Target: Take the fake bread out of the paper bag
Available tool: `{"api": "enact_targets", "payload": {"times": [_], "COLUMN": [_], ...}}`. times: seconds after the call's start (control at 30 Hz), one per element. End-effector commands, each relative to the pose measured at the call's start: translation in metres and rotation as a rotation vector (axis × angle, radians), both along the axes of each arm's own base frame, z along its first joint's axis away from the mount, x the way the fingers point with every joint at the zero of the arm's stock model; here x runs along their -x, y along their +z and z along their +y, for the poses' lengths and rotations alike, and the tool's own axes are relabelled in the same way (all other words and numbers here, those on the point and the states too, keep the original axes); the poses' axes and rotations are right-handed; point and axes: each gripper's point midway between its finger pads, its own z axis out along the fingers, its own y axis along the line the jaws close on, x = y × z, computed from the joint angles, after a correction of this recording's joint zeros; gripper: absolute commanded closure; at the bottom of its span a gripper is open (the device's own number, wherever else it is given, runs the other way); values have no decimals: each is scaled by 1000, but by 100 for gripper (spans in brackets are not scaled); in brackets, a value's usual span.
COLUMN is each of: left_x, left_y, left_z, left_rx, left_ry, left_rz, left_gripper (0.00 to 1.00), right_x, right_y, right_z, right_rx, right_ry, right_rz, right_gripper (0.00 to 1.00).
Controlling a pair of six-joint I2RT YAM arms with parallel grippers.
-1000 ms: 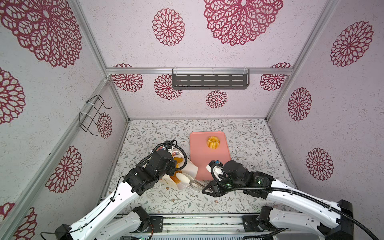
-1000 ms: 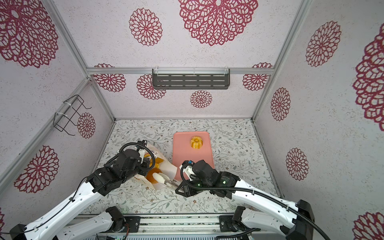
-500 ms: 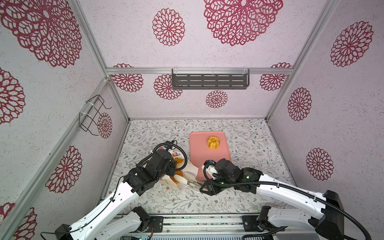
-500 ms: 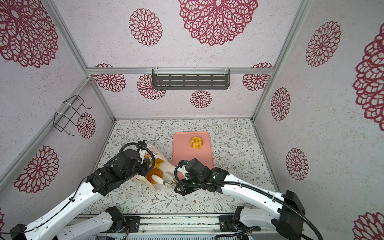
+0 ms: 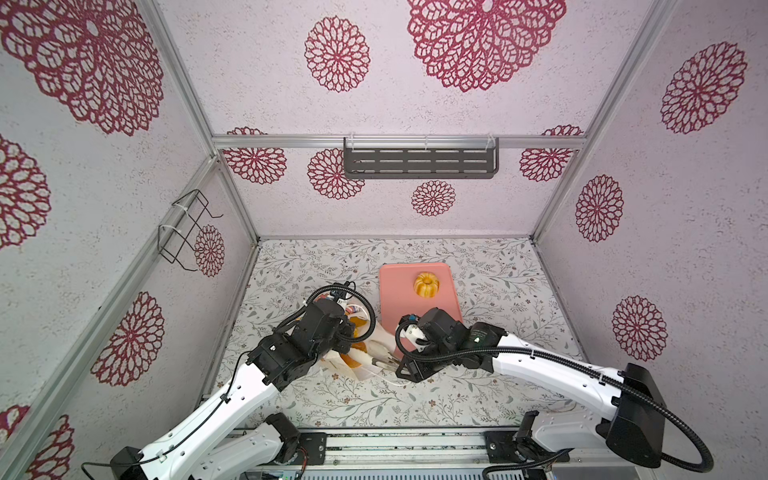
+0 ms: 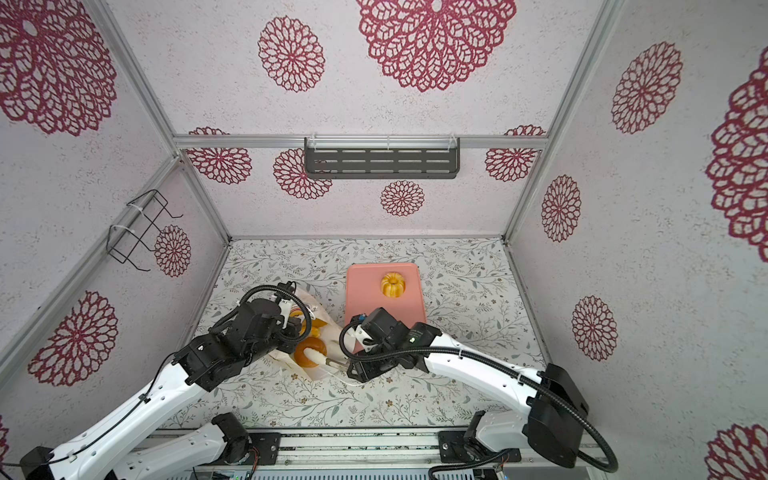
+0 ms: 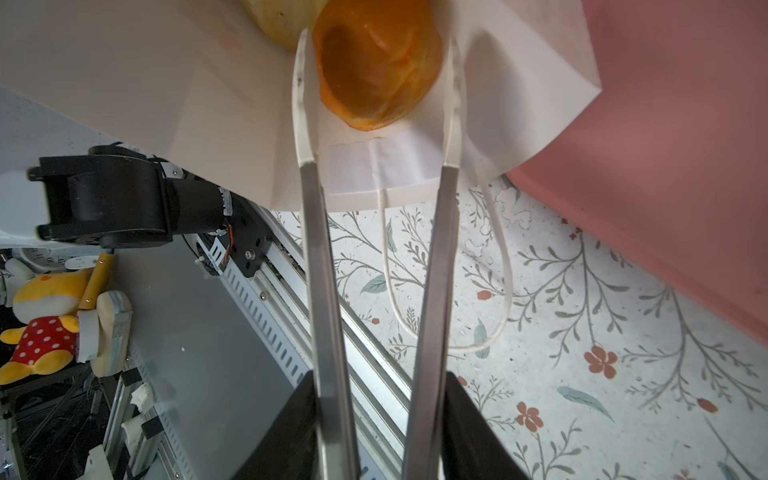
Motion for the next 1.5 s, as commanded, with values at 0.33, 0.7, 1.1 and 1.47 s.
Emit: {"api": "enact_targets", "payload": {"times": [0.33, 0.7, 1.1, 1.47], "left_x": [0, -8, -30, -34], "left_y": [16, 20, 19, 9], "left_z": [-11, -5, 27, 40], "left_rx": [56, 78, 18, -61], "left_ry": [-29, 69, 342, 423], "left_rz": [-35, -45, -79, -63], "left_gripper": [100, 100, 100, 100], "right_x": [-9, -1, 4, -16], "right_y": [15, 37, 73, 86], "right_z": [20, -3, -48, -126], "right_rx": [-52, -54, -99, -94], "right_ry": [54, 21, -98, -379], "right_rz": [-24, -52, -129, -216], "right_gripper": [70, 100, 100, 100]}}
